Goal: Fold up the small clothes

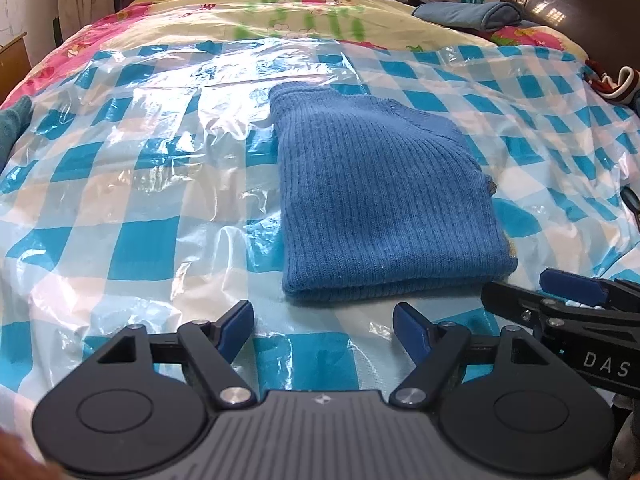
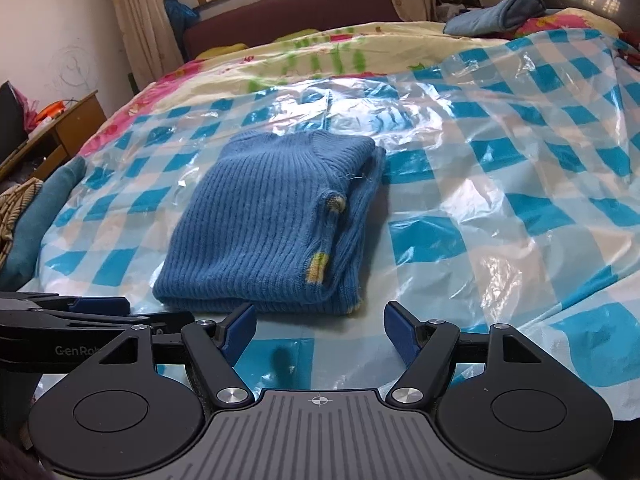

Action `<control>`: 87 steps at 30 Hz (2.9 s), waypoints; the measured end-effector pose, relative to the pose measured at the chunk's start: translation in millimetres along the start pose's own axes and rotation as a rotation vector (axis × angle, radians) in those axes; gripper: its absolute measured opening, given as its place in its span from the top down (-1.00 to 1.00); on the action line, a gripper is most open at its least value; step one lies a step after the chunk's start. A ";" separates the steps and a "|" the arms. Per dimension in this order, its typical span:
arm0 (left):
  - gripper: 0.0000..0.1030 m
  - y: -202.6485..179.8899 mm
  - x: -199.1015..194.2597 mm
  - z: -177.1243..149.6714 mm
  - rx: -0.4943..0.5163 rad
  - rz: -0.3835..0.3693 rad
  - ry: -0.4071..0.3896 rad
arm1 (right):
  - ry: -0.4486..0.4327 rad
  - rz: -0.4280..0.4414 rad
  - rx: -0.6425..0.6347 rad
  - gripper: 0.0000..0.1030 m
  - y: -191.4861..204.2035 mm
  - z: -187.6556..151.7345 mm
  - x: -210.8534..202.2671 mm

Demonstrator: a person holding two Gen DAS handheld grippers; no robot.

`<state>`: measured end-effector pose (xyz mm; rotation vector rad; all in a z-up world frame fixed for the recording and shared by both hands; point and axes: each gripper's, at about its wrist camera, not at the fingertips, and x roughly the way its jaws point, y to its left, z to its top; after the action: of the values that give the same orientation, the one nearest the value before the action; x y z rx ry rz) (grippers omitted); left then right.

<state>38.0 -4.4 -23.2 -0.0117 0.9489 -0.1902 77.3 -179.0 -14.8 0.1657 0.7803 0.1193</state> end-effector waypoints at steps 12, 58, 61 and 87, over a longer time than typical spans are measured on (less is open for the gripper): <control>-0.60 -2.2 3.7 -1.8 0.007 0.031 0.010 | 0.000 0.010 0.003 -0.39 0.2 0.4 1.3; -0.91 1.8 0.2 -8.5 -0.030 0.082 0.000 | 0.067 -0.094 -0.019 -0.45 5.5 -2.9 9.2; -0.92 -0.1 1.6 -9.1 -0.021 0.095 0.006 | 0.075 -0.094 -0.017 -0.46 4.6 -3.9 10.8; -0.92 -1.9 6.3 -11.7 -0.014 0.117 0.024 | 0.093 -0.103 -0.006 -0.47 2.3 -5.1 13.3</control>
<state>31.8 -6.4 -35.0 0.0329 0.9719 -0.0760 82.9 -173.9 -27.2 0.1143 0.8798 0.0320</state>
